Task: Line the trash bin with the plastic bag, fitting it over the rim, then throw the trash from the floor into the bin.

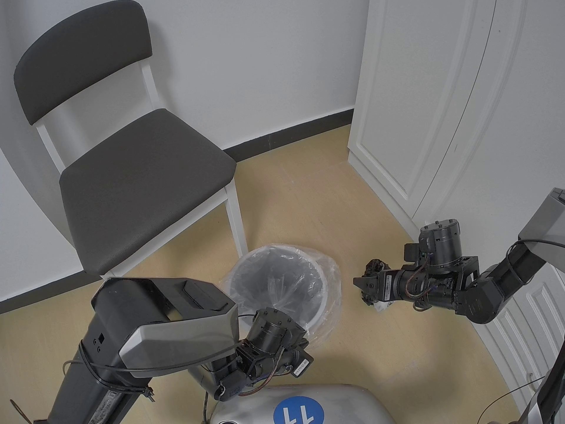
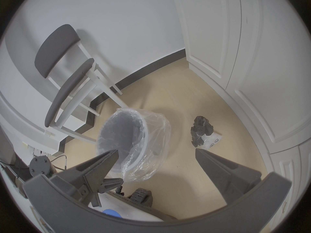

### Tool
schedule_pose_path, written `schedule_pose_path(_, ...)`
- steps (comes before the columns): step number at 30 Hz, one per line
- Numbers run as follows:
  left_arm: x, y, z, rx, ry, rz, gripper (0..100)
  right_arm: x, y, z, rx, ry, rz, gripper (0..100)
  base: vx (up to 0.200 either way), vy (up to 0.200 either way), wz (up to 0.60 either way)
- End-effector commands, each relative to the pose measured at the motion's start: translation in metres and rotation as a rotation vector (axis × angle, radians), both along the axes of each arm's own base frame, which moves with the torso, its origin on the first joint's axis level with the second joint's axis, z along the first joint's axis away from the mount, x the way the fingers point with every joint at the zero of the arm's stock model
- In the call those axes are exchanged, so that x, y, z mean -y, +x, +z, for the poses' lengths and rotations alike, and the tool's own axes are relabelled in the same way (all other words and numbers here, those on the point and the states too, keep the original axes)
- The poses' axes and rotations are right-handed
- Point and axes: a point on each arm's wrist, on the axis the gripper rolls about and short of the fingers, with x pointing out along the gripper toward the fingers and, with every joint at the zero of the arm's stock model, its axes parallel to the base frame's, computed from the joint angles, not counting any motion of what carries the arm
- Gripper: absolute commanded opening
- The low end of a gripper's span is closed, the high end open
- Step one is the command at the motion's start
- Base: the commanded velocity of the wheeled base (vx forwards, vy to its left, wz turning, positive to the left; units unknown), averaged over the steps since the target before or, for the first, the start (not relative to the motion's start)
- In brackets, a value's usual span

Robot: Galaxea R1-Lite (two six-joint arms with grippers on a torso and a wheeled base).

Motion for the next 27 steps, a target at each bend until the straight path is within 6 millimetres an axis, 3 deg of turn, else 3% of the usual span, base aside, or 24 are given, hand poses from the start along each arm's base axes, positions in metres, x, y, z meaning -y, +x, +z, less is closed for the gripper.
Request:
schedule_pose_path(1,0.005,0.002,0.000,-0.001,0.052,0.039,0,-0.001,-0.003,-0.009,-0.016,-0.026,0.018,100,0.000,0.000,0.00)
schedule_pose_path(6,0.005,0.000,0.002,-0.029,0.102,0.047,0,-0.003,-0.005,-0.015,0.000,-0.037,0.037,100,0.000,0.000,0.00)
schedule_pose_path(7,0.005,-0.001,0.002,-0.030,0.100,0.045,100,-0.003,-0.005,-0.015,0.006,-0.037,0.038,100,0.000,0.000,0.00)
schedule_pose_path(17,0.006,-0.003,0.003,0.014,0.041,0.045,100,-0.015,-0.010,-0.028,-0.028,-0.053,0.077,100,0.000,0.000,0.00)
schedule_pose_path(27,-0.017,-0.024,0.002,0.051,-0.021,0.061,100,-0.023,-0.012,-0.045,-0.065,-0.092,0.114,100,0.000,0.000,0.00)
